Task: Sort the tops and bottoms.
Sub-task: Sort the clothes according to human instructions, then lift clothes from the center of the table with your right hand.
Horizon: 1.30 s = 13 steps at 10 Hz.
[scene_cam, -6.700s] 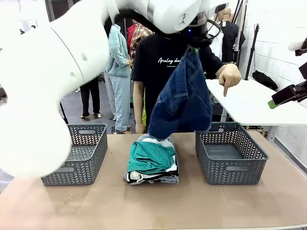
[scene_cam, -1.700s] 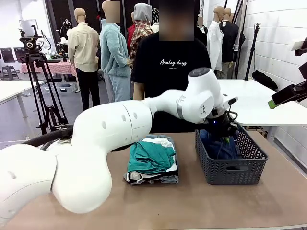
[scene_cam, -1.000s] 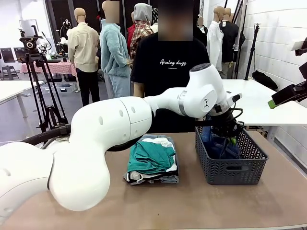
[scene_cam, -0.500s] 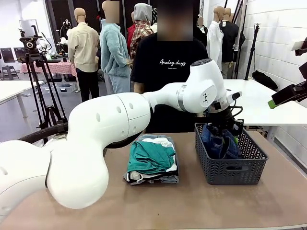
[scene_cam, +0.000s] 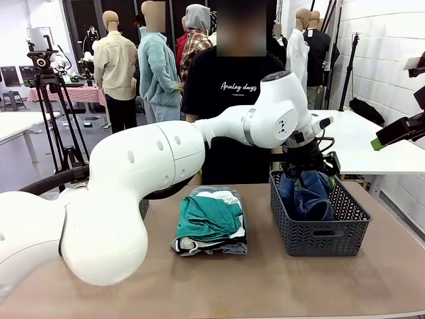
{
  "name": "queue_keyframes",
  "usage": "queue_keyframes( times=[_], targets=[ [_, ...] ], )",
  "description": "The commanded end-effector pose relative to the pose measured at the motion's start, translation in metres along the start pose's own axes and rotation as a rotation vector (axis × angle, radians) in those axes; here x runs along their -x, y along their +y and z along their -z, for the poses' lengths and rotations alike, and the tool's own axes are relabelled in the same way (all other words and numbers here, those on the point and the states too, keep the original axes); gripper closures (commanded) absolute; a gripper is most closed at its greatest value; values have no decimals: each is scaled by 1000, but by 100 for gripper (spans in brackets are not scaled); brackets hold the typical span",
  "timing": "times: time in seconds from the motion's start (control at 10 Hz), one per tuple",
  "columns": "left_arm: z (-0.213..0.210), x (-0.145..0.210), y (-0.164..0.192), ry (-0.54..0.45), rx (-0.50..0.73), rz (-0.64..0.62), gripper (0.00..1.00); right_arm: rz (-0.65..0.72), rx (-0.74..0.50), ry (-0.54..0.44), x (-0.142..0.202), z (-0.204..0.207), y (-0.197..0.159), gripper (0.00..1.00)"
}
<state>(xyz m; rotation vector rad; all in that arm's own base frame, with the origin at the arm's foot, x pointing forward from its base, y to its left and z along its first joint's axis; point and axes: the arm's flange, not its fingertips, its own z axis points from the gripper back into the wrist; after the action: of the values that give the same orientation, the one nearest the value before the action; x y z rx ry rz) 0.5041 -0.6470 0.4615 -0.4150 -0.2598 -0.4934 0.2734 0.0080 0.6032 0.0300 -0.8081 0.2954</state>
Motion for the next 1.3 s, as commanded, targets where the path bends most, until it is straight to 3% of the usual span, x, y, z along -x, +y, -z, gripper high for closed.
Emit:
queue_keyframes(
  times=[0.0,0.7,0.8,1.0,1.1,1.2],
  targets=[
    [7,2,0,11,4,6,0,-5,0,-1,-1,1,1,0],
    [9,3,0,12,0,0,0,-5,0,-1,-1,1,1,0],
    [-15,18,5,35,-139,20,0,-5,0,-1,-1,1,1,0],
    [-76,44,7,77,-292,10,0,-5,0,-1,-1,1,1,0],
    [-101,53,1,74,-268,48,0,-5,0,-1,-1,1,1,0],
    [-126,69,-5,120,-331,26,0,-5,0,-1,-1,1,1,0]
  ],
)
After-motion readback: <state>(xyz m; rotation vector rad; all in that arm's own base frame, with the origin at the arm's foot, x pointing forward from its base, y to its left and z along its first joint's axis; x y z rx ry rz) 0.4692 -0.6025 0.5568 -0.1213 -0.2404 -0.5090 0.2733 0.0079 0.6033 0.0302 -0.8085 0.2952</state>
